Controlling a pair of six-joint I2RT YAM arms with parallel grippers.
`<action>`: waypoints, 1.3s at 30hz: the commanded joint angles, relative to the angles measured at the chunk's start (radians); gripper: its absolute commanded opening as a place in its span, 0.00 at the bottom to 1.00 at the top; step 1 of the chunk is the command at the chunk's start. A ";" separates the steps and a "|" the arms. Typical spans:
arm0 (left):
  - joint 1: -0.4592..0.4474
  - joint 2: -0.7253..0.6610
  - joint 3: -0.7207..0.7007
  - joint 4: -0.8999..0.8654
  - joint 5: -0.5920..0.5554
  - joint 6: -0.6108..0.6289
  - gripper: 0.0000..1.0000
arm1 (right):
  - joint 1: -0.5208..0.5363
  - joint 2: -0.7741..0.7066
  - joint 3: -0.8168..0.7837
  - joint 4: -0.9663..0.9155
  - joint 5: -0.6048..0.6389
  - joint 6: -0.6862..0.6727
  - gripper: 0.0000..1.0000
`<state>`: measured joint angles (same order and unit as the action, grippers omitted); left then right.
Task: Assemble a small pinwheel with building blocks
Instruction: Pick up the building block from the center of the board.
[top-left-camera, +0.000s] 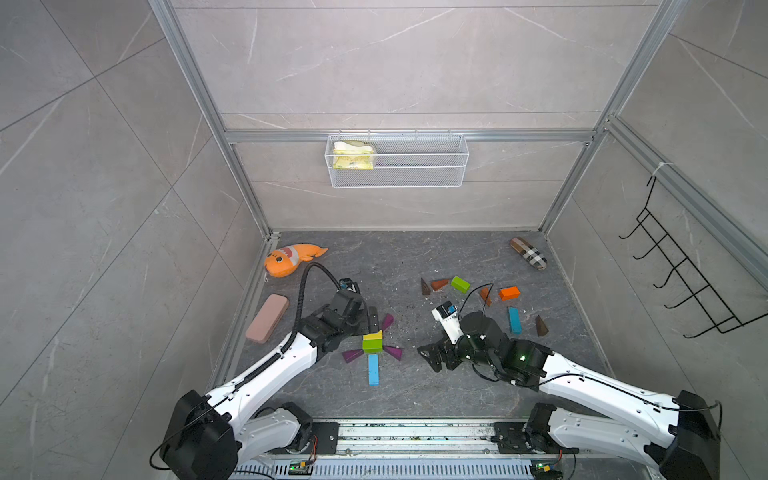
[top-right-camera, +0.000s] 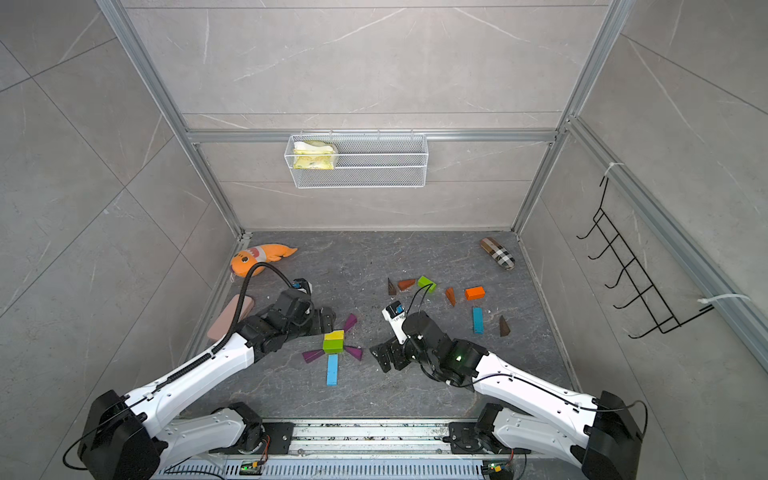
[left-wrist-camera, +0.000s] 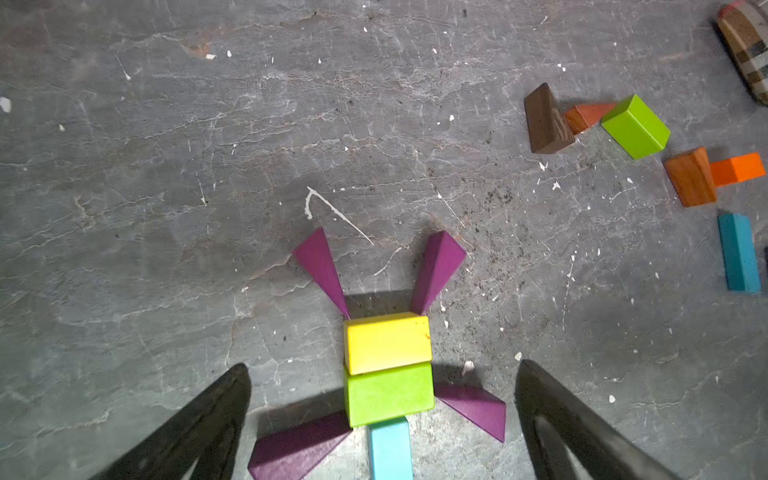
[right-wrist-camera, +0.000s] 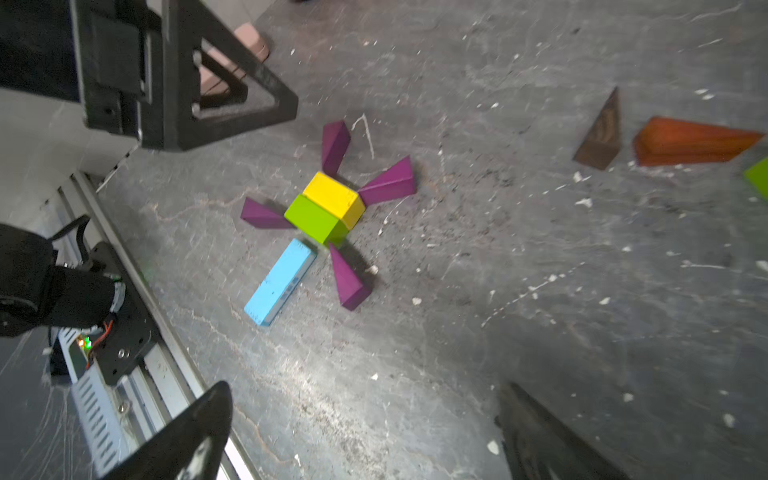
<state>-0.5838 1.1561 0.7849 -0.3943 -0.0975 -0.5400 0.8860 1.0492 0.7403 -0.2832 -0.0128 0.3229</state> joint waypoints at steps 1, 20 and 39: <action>0.008 0.020 0.050 0.136 0.216 0.161 1.00 | -0.078 0.014 0.111 -0.126 0.042 0.032 1.00; 0.053 0.304 0.361 0.077 0.383 0.520 0.99 | -0.654 0.696 0.619 -0.297 -0.130 0.221 0.84; 0.052 0.292 0.354 0.037 0.353 0.610 1.00 | -0.611 1.022 0.883 -0.409 0.127 0.453 0.81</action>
<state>-0.5339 1.5051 1.1343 -0.3801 0.2855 0.0429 0.2619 2.0422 1.6035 -0.6552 0.0765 0.7425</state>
